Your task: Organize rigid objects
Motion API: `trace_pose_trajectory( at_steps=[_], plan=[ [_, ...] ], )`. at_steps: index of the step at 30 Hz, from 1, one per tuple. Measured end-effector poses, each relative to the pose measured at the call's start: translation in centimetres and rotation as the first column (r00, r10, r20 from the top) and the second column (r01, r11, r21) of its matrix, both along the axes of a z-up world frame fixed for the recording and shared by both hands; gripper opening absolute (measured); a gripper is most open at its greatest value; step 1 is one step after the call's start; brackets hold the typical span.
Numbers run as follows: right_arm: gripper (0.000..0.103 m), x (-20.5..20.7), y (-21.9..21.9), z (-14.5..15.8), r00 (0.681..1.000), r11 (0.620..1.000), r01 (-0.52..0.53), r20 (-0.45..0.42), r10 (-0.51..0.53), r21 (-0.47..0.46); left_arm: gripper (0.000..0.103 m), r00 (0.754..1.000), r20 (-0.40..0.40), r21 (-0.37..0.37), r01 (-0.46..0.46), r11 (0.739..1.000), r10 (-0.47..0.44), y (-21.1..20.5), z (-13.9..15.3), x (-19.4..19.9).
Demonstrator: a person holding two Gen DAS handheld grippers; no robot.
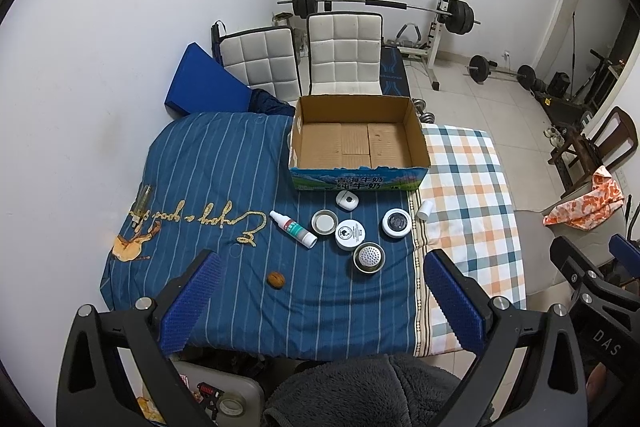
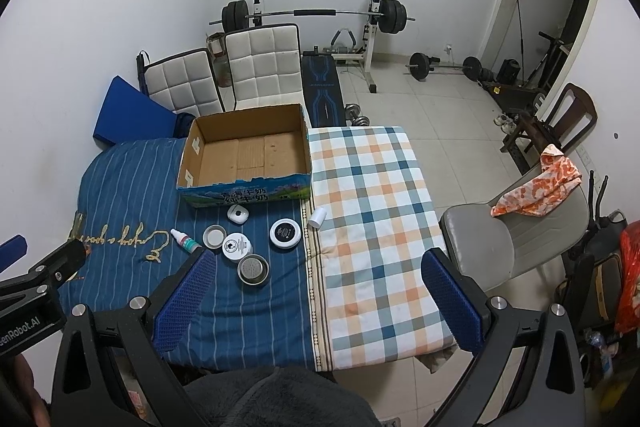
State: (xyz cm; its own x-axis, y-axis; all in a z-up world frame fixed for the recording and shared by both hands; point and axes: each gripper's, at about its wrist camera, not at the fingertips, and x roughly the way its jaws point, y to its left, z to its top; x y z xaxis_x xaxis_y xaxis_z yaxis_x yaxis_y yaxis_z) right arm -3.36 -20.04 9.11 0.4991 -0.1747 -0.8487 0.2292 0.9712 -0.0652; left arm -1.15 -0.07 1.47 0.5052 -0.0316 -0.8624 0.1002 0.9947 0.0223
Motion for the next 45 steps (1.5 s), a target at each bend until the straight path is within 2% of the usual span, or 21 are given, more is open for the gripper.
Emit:
trace_pose_trajectory(
  at_steps=[13,15,19,22,26,28,31,33,35,36,39,42,45],
  plan=[
    [0.103,0.2,-0.4,-0.8,1.0,1.0,0.0,-0.001,0.0,0.005,0.103,1.0,-0.003,-0.001,0.0,1.0,0.0,0.0,0.0,-0.1],
    [0.103,0.5,-0.3,0.1,1.0,1.0,0.001,-0.001,-0.001,0.004,0.103,1.0,-0.009,-0.003,0.002,1.0,-0.002,-0.1,-0.1,0.1],
    [0.103,1.4,-0.8,-0.6,1.0,1.0,0.002,-0.009,-0.002,0.005,0.103,1.0,-0.023,0.012,-0.017,1.0,0.017,-0.1,-1.8,2.1],
    [0.103,3.7,-2.1,-2.5,0.999,1.0,0.013,-0.041,-0.013,0.011,0.103,0.997,-0.062,0.033,-0.04,0.999,0.042,0.2,-4.8,4.6],
    [0.103,7.9,-3.3,-9.0,0.986,1.0,-0.006,-0.164,0.01,0.024,0.103,0.987,-0.147,0.074,-0.053,0.996,0.063,-0.4,-10.4,8.3],
    [0.103,10.3,-3.8,-13.8,0.971,0.999,-0.023,-0.238,0.032,0.038,0.103,0.978,-0.204,0.088,-0.037,0.995,0.054,-1.2,-14.5,10.6],
    [0.103,13.1,-4.5,-20.6,0.953,0.995,-0.037,-0.295,0.063,0.094,0.103,0.95,-0.308,0.128,-0.019,0.992,0.058,-2.3,-21.2,14.0],
    [0.103,15.2,-4.7,-25.4,0.937,0.993,-0.039,-0.34,0.076,0.116,0.103,0.919,-0.389,0.139,-0.014,0.99,0.067,-2.9,-26.3,16.5],
    [0.103,17.3,-4.6,-29.7,0.922,0.989,-0.038,-0.376,0.09,0.143,0.103,0.889,-0.45,0.128,-0.023,0.991,0.079,-3.4,-30.0,18.3],
    [0.101,18.4,-4.6,-32.0,0.912,0.987,-0.033,-0.398,0.095,0.159,0.103,0.864,-0.496,0.117,-0.032,0.993,0.087,-3.6,-32.6,19.5],
    [0.095,21.0,-4.4,-37.3,0.891,0.982,-0.032,-0.44,0.113,0.188,0.099,0.812,-0.577,0.085,-0.049,0.995,0.089,-4.0,-37.4,21.3],
    [0.093,22.9,-3.7,-41.9,0.871,0.979,-0.054,-0.471,0.141,0.194,0.099,0.754,-0.649,0.072,-0.068,0.995,0.098,-4.2,-41.1,22.3],
    [0.09,23.8,-3.1,-44.2,0.849,0.972,-0.077,-0.496,0.181,0.223,0.098,0.721,-0.685,0.051,-0.088,0.995,0.099,-4.1,-43.2,22.7]
  ],
)
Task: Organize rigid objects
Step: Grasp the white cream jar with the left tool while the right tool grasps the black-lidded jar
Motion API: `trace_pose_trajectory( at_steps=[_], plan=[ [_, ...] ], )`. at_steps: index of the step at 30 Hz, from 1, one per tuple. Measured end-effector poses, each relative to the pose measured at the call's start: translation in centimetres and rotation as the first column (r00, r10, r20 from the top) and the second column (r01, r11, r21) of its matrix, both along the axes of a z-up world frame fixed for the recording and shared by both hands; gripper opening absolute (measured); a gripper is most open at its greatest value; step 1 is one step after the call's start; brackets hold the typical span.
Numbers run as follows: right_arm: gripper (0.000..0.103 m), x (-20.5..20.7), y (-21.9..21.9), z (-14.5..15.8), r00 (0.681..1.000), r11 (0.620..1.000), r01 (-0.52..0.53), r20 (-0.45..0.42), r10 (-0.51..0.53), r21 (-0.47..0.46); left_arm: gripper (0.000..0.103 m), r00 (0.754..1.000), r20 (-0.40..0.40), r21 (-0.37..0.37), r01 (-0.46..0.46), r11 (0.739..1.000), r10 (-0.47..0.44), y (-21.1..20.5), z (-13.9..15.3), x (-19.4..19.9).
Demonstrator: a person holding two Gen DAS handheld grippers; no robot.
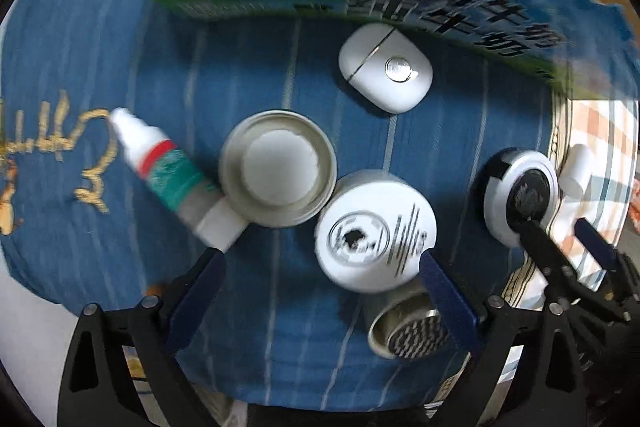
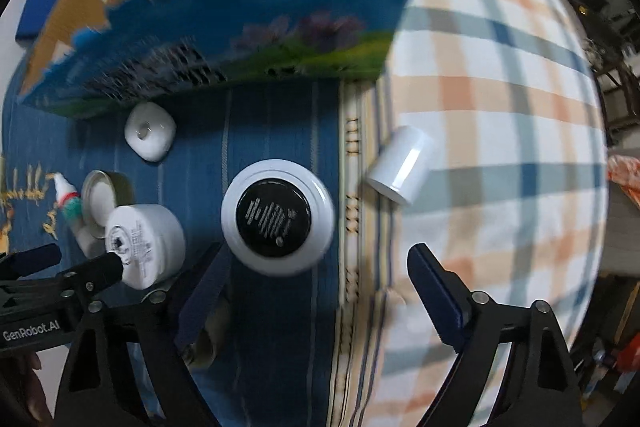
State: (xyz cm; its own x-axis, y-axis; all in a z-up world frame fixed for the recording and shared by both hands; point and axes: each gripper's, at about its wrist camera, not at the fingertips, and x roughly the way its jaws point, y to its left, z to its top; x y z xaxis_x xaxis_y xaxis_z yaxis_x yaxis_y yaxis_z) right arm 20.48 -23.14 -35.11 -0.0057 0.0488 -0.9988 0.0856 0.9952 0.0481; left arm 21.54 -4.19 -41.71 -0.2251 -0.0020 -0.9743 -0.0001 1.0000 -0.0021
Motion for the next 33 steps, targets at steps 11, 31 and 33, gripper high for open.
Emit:
trace_pose_trajectory(
  at_steps=[11,31,33],
  plan=[
    [0.078,2.4,0.5,-3.8,0.997,0.993,0.054,-0.068,-0.048,0.1,0.098,0.996,-0.051,-0.095,-0.083,0.992,0.079,-0.2,-0.4,0.0],
    [0.079,-2.2,1.5,-8.2,0.981,0.999,0.008,-0.195,0.003,0.054,0.085,0.997,-0.071,-0.008,0.011,1.0,-0.012,-4.1,-4.8,-1.6],
    [0.079,-2.3,1.9,-8.8,0.98,0.999,0.025,-0.198,-0.016,0.042,0.069,0.997,-0.065,0.001,0.042,0.999,-0.041,-4.9,-5.4,-2.3]
  ],
)
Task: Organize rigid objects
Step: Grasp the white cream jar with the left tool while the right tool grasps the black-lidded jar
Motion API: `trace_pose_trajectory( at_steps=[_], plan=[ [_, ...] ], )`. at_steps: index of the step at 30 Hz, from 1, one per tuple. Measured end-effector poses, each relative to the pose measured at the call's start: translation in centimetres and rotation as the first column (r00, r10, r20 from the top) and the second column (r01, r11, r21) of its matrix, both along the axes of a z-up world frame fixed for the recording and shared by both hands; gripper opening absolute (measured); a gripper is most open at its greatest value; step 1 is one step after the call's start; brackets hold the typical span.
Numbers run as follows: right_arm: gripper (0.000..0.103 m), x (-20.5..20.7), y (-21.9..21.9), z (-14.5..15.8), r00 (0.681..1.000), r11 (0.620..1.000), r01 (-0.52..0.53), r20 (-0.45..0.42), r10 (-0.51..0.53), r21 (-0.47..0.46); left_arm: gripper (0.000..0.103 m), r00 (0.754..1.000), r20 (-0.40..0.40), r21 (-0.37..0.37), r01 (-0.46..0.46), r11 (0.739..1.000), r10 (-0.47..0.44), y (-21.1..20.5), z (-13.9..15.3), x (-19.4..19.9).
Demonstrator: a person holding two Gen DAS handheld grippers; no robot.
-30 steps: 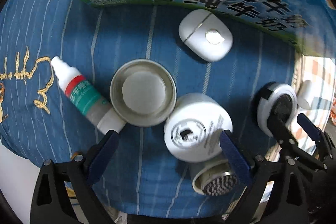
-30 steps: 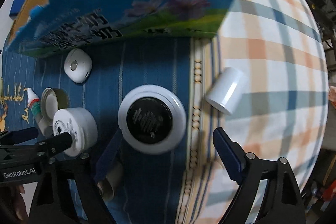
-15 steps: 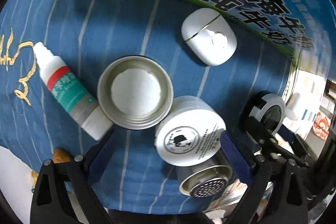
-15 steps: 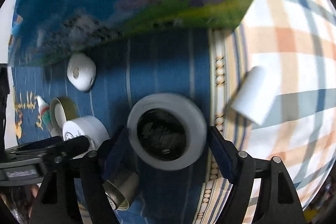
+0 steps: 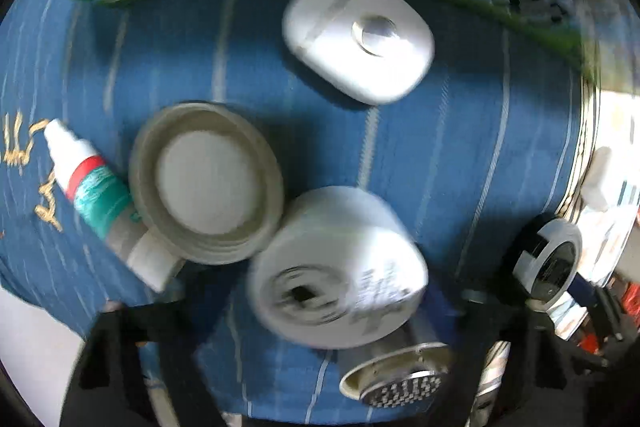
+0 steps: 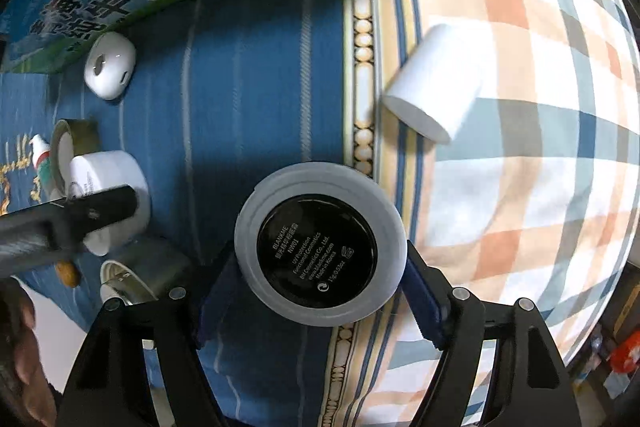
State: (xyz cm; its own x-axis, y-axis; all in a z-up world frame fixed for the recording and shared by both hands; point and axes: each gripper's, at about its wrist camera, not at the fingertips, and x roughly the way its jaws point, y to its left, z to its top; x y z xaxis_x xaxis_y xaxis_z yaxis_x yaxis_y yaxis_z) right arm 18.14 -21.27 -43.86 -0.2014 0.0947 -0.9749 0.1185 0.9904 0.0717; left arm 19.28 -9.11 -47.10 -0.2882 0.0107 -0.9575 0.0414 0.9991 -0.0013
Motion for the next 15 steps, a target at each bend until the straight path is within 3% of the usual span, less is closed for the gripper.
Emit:
trace_pose_trajectory(
  at_steps=[7,10,13,15],
  plan=[
    [0.078,-0.8,-2.5,1.1,0.999,1.0,0.016,-0.034,-0.016,-0.012,0.07,0.999,0.037,0.041,0.032,0.999,-0.034,0.2,0.7,-3.8],
    [0.08,-1.4,-2.5,0.9,0.997,0.998,0.058,-0.046,-0.058,0.002,0.075,0.999,0.026,0.018,-0.027,0.999,0.027,1.3,-0.3,-2.9],
    [0.089,-1.2,-2.7,0.3,0.994,0.995,0.099,-0.055,-0.098,0.013,0.075,0.999,0.032,0.015,-0.025,1.0,0.024,1.5,-0.4,-2.5],
    [0.089,-0.6,-2.5,0.0,0.991,0.993,0.115,-0.061,-0.115,-0.006,0.073,0.999,0.035,0.008,-0.032,0.999,0.031,1.6,-0.1,-2.2]
  ],
)
